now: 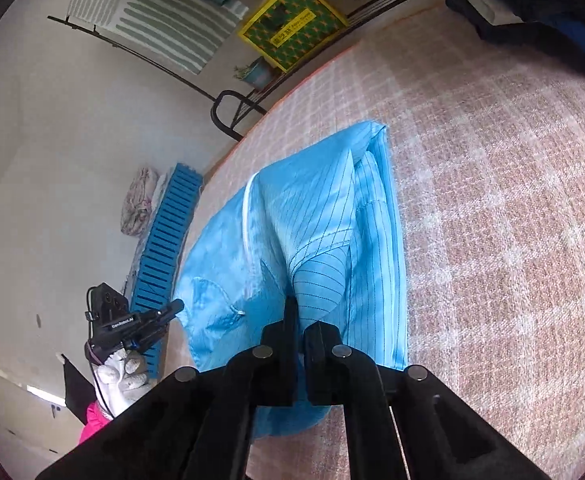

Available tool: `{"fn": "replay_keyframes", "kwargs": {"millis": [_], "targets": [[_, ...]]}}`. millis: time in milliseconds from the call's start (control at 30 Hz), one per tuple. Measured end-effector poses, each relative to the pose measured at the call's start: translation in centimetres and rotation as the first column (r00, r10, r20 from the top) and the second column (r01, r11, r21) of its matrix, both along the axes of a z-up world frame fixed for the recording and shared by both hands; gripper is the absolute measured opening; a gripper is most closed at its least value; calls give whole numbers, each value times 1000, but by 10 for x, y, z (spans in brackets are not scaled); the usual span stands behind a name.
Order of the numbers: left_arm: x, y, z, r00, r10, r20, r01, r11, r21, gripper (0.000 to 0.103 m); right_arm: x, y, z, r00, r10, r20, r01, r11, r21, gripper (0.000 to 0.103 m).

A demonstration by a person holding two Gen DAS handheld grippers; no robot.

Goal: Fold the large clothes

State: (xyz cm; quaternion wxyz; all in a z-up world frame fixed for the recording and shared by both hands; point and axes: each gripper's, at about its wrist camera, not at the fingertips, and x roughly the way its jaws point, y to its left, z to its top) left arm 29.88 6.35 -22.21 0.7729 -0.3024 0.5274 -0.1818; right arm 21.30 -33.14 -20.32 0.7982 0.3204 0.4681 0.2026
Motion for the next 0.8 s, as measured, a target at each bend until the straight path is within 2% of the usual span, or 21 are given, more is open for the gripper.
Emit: {"fn": "replay_keyframes", "kwargs": {"millis": [100,200,267,333,400,500,567,633,700,800], "targets": [[-2,-1,-9,1000,-20,-11,21,995,98,0,-1,-7,-6,1000,-7,-30,5,997,-75,0],[-1,-7,-26,999,-28,-41,33,989,146,0,4,0,-32,992,1,-125,-20,988,-154,0],[-2,-11,-22,999,-36,-19,39,982,183,0,7,12,-33,991,31,-126,-60,971,-232,1],[-4,-12,-12,999,-46,-13,48,977,210,0,6,21,-21,992,62,-106,-93,945,-313,7],[-10,-8,5,999,-37,26,29,969,245,2,3,22,-3,995,58,-83,-86,916,-392,29],[-16,-10,41,988,-31,152,-14,957,290,7,-3,18,29,999,45,23,-31,899,-437,30],[-10,-21,57,974,-65,219,-4,953,303,7,0,25,45,991,65,116,-4,888,-460,30],[5,-37,61,968,-101,231,35,962,271,7,10,40,49,981,105,163,-16,882,-471,30],[23,-54,57,966,-131,223,74,966,248,7,24,61,48,970,146,194,-27,858,-513,29],[49,-71,46,971,-123,206,67,963,262,7,43,83,43,959,193,209,-39,817,-575,29]]}}
